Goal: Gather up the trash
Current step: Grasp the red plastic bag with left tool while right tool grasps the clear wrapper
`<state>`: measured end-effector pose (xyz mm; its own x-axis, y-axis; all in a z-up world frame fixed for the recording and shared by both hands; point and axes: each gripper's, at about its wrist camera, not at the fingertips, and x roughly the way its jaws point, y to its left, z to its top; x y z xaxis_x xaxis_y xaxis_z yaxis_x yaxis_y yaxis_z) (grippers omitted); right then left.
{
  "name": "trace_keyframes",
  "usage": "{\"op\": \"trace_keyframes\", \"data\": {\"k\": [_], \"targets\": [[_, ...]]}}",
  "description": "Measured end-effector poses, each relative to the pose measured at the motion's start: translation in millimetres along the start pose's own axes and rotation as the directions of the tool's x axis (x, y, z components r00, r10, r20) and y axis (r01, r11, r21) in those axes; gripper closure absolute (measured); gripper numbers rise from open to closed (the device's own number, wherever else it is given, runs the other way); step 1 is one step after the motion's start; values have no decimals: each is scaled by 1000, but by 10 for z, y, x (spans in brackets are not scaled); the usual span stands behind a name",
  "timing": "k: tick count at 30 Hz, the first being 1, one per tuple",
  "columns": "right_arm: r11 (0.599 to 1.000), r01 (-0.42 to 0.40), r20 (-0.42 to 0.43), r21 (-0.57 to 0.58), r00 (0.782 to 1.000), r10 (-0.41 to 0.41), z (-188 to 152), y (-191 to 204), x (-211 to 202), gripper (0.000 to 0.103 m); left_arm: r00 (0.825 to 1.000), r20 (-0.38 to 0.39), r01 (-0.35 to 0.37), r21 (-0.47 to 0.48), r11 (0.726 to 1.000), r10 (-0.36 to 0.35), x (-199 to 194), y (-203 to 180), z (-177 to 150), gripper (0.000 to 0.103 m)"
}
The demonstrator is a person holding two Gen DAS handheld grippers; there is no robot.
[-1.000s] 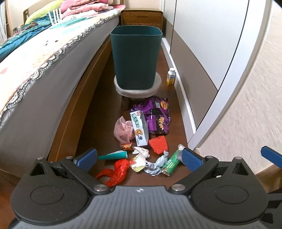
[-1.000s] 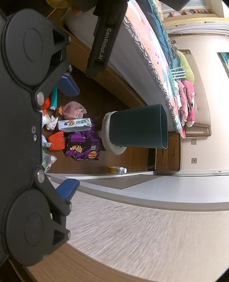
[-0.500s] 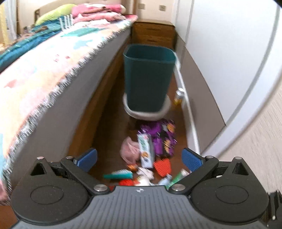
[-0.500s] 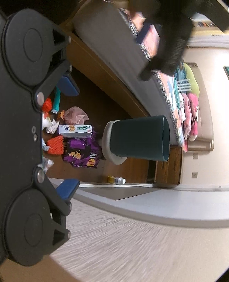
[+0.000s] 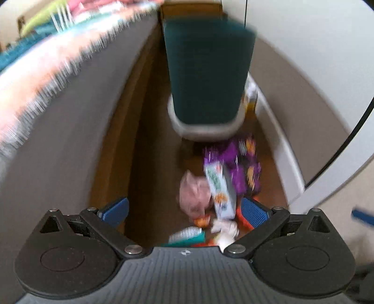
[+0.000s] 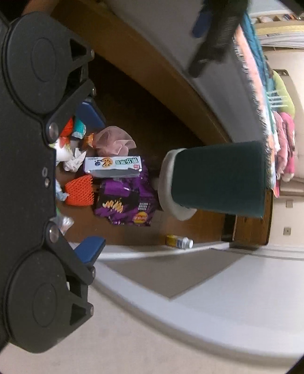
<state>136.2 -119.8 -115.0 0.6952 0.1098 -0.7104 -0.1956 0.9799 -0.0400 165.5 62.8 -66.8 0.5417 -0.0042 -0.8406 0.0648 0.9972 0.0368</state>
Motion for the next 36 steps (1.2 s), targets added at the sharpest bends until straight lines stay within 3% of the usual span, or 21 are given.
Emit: {"op": "trace_keyframes", "data": {"k": [3, 7, 12, 16, 21, 26, 36], "targets": [[1000, -1, -71, 27, 997, 3, 67, -4, 407, 4, 996, -88, 23, 17, 1000, -21, 473, 36, -197, 1], [1000, 11, -151, 14, 988, -9, 141, -52, 942, 5, 974, -213, 75, 8, 997, -72, 1078, 47, -463, 1], [999, -30, -256, 30, 966, 36, 95, -204, 1529, 11, 952, -294, 107, 63, 992, -84, 1671, -71, -732, 1], [1000, -12, -330, 9, 944, 14, 14, -326, 1848, 14, 929, -358, 136, 94, 986, -94, 2097, -188, -972, 1], [997, 45, -449, 58, 893, -14, -95, -542, 2072, 16, 887, -444, 156, 29, 987, -127, 2544, -186, -1206, 1], [979, 109, -558, 170, 830, 5, -354, -694, 2234, 26, 866, -483, 145, 1, 989, -126, 2864, -123, -1321, 8], [947, 255, -625, 195, 777, -80, -527, -921, 2512, 28, 835, -536, 166, 30, 986, -124, 3219, -171, -1470, 8]]}}
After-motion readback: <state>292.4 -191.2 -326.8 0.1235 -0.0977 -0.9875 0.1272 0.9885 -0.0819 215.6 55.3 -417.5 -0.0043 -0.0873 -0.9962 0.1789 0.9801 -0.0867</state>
